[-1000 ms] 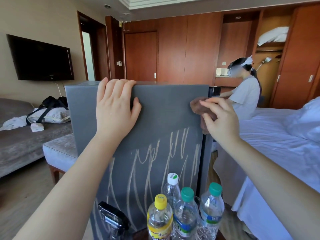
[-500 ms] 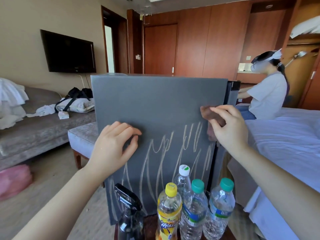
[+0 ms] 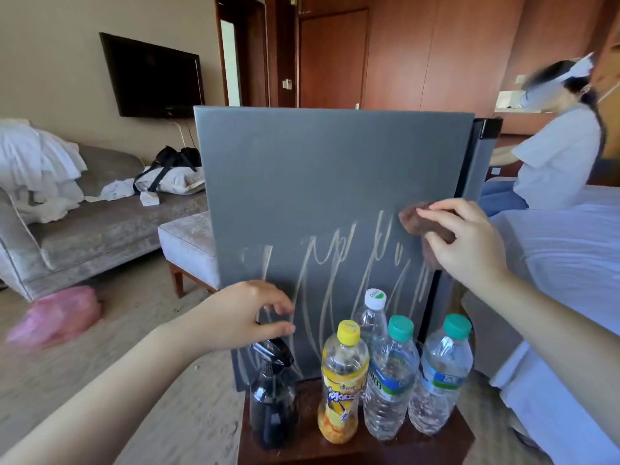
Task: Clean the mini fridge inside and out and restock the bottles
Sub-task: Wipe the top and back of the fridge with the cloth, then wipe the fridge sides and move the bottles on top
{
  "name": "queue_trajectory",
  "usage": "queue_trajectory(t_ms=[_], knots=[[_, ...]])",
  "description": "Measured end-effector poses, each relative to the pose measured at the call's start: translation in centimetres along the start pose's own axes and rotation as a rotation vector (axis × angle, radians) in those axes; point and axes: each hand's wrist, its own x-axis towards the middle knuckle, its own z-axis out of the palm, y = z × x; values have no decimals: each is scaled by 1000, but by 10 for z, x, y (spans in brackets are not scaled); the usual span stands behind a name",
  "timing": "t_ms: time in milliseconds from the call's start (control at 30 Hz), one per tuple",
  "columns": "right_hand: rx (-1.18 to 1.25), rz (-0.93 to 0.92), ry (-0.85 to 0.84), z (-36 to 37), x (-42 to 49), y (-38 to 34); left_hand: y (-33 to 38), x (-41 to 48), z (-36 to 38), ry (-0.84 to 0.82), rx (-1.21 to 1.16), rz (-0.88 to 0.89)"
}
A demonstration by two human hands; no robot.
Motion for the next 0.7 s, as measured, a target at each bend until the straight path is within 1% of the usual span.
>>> queue_trajectory(t_ms=[100, 200, 267, 367, 433, 500, 600, 633, 700], knots=[[65, 117, 130, -1, 27, -12, -2, -2, 8, -110, 26, -47], [77, 181, 172, 10, 20, -27, -4, -5, 13, -171, 98, -67], [77, 126, 104, 19, 0, -35, -5, -7, 18, -205, 149, -89], [-15, -39, -87, 24, -27, -33, -8, -9, 19, -213, 151, -118], [-17, -75, -134, 20, -27, -30, -10, -11, 17, -202, 137, -111], [46, -33, -59, 13, -11, -33, -9, -12, 16, -217, 122, -105], [126, 109, 161, 4, 28, -42, -10, -15, 14, -217, 88, -111], [141, 144, 197, 5, 35, -46, -10, -17, 13, -205, 89, -114], [150, 140, 175, 15, 31, -58, -12, -22, 11, -179, 108, -98]])
